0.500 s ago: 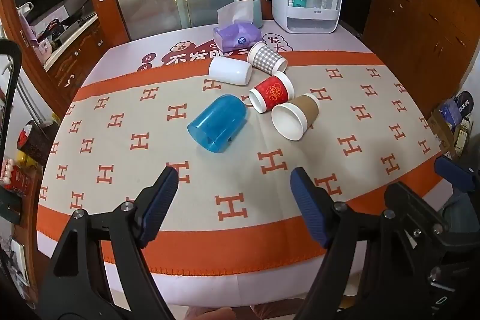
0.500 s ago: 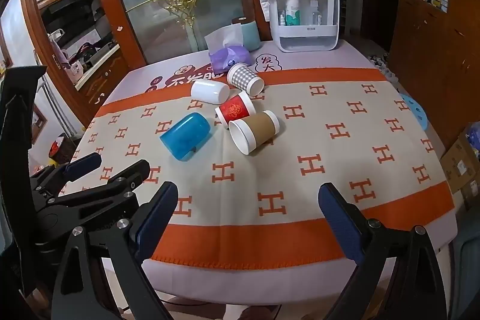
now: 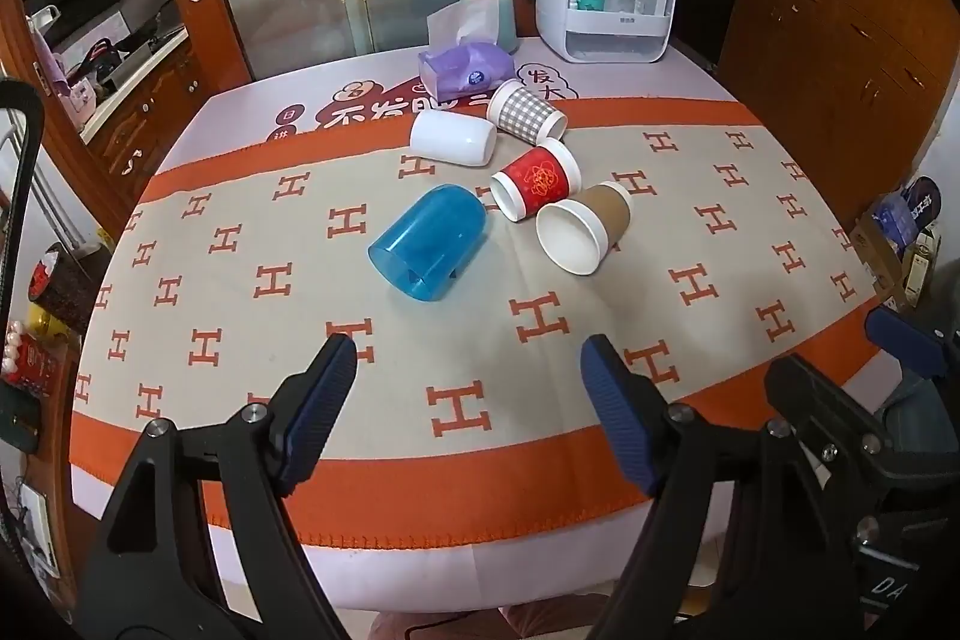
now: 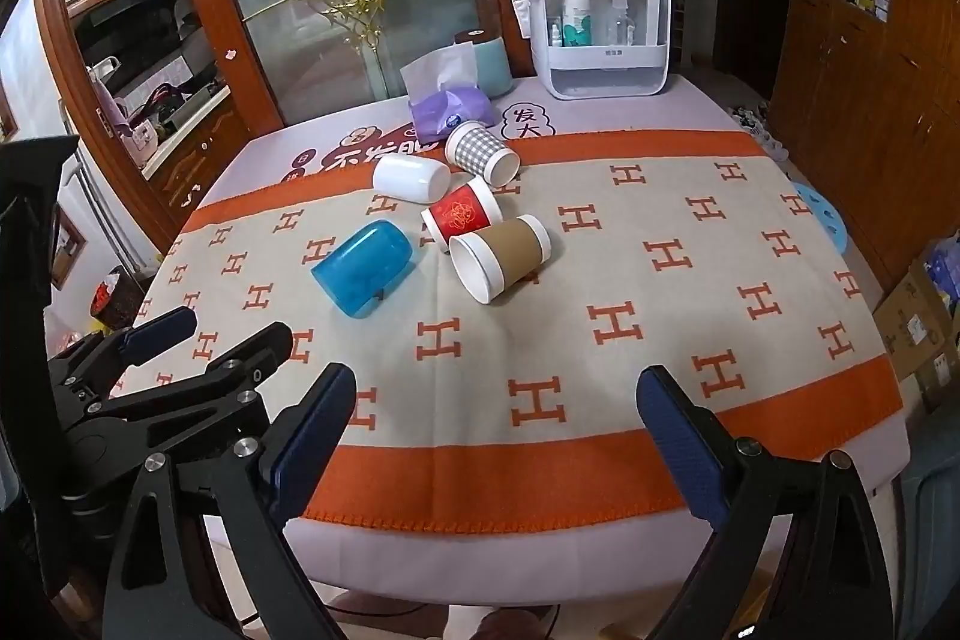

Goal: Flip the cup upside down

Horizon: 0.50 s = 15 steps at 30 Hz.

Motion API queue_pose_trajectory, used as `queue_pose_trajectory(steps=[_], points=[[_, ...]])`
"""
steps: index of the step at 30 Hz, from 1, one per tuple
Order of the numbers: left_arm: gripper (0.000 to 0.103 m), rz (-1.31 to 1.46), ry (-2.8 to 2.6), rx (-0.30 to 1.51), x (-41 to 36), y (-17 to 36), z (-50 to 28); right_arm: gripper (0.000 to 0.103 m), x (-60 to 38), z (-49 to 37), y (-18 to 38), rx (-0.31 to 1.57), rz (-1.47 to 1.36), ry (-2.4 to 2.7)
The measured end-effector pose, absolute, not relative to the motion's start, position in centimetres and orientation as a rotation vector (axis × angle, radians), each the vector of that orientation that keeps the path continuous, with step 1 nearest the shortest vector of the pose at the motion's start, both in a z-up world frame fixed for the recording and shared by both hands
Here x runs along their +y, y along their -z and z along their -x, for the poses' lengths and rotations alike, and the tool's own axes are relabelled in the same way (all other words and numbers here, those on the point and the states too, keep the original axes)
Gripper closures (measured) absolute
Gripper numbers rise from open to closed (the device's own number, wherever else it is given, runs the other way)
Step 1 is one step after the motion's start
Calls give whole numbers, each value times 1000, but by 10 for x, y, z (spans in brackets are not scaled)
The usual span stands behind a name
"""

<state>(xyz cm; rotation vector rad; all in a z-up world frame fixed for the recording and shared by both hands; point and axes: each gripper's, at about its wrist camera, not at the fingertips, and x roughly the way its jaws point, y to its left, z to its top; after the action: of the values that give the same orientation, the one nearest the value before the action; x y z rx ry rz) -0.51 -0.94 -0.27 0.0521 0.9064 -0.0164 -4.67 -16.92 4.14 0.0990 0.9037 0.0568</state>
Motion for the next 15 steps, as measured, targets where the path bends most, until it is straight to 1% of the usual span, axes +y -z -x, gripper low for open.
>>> queue_pose_trajectory(steps=[15], points=[[28, -47, 33, 901, -2, 0, 2, 7, -162, 44, -44, 908, -91, -44]])
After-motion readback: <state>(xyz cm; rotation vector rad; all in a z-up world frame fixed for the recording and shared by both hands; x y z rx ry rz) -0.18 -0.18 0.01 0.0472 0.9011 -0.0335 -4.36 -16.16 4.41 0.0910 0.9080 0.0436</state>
